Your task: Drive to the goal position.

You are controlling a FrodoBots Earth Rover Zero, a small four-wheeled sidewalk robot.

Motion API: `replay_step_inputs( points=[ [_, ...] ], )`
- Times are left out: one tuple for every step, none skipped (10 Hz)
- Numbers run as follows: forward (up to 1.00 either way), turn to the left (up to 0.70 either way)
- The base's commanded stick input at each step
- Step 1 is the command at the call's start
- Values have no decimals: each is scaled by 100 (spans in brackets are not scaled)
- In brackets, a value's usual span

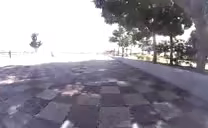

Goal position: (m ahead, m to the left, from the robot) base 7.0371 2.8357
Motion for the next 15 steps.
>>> replay_step_inputs(
  points=[
    [70, 0],
    [70, 0],
    [70, 0],
    [70, 0],
    [70, 0],
    [70, 0],
    [70, 0],
    [70, 0],
    [70, 0],
    [70, 0],
    [70, 0],
    [70, 0],
    [70, 0],
    [70, 0],
    [70, 0]
  ],
)
